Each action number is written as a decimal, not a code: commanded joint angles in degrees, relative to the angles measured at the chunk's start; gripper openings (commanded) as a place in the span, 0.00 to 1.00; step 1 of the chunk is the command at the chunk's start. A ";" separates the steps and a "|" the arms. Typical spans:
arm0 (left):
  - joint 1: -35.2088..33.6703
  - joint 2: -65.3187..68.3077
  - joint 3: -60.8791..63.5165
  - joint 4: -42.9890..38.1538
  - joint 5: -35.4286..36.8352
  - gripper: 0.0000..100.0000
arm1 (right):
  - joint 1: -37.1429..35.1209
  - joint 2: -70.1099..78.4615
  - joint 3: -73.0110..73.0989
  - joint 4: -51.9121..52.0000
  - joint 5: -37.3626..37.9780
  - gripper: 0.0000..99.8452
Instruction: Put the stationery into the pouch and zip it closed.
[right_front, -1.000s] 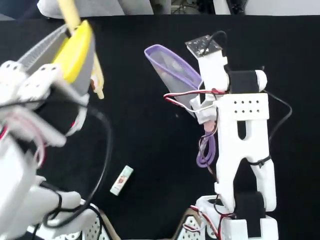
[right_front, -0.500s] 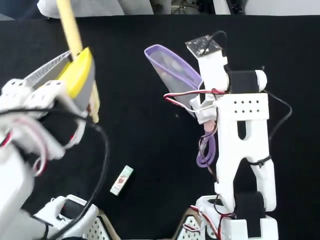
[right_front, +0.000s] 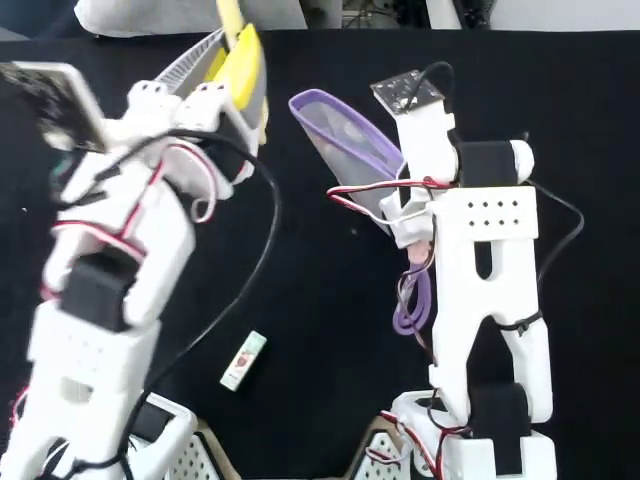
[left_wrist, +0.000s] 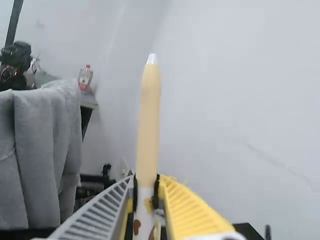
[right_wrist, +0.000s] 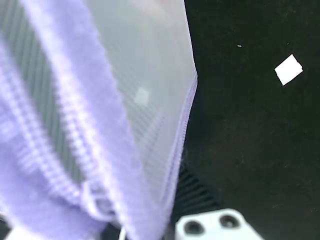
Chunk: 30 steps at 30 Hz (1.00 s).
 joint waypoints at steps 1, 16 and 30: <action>0.22 -0.79 11.65 -26.46 -10.20 0.03 | 0.00 -1.80 0.04 -0.18 0.09 0.01; 11.12 13.63 10.07 -37.89 -15.03 0.03 | -0.26 -1.80 0.04 -0.26 0.09 0.01; 10.68 17.58 12.88 -37.89 -15.03 0.03 | 0.00 -1.80 0.04 -0.53 0.44 0.01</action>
